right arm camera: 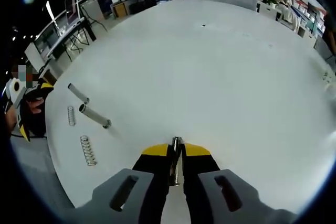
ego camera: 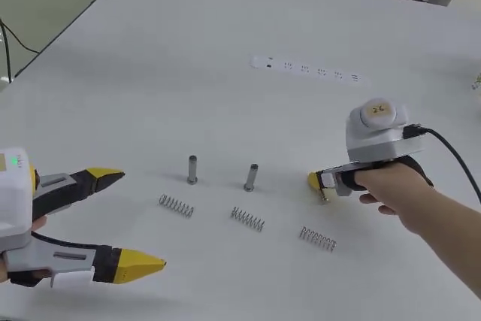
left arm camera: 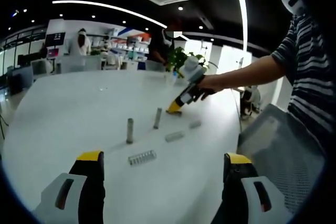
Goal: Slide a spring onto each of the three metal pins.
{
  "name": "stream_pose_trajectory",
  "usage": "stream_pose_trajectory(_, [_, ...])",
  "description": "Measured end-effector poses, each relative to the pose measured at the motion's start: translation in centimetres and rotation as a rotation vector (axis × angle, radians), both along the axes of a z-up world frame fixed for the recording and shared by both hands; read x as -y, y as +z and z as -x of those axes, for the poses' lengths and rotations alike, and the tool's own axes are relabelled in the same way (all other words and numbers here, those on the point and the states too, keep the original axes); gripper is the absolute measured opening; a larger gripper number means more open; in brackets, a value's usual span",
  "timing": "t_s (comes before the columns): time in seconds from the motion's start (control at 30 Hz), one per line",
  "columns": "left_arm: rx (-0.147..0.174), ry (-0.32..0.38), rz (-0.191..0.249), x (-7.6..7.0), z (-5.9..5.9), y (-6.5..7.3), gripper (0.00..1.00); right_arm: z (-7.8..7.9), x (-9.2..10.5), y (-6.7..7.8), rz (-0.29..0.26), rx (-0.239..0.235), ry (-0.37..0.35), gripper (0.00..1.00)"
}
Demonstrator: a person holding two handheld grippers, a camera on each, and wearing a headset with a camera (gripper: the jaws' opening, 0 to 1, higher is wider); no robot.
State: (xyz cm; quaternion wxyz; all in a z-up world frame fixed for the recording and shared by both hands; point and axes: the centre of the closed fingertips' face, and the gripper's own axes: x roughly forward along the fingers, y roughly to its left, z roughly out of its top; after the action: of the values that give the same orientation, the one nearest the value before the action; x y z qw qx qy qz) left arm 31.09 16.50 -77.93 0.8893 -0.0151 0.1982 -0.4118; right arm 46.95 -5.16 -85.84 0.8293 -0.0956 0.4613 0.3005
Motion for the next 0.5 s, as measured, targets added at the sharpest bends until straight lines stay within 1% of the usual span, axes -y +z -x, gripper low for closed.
stream_pose_trajectory(0.17, [0.0, 0.004, 0.0, -0.1, 0.0, 0.0, 0.91, -0.3, 0.1, 0.0, 0.003, -0.007, 0.0, 0.05])
stream_pose_trajectory(0.27, [0.001, 0.004, 0.0, -0.1, 0.0, 0.0, 0.91, -0.1, 0.1, 0.0, -0.002, -0.005, 0.001, 0.05])
stream_pose_trajectory(0.37, [0.0, 0.005, -0.002, -0.1, 0.0, -0.1, 0.91, 0.0, 0.1, 0.3, -0.01, 0.007, 0.003, 0.05])
stream_pose_trajectory(0.5, [0.0, 0.009, -0.002, -0.2, -0.1, -0.1, 0.91, 0.2, -0.1, 1.1, -0.041, 0.026, 0.0, 0.05])
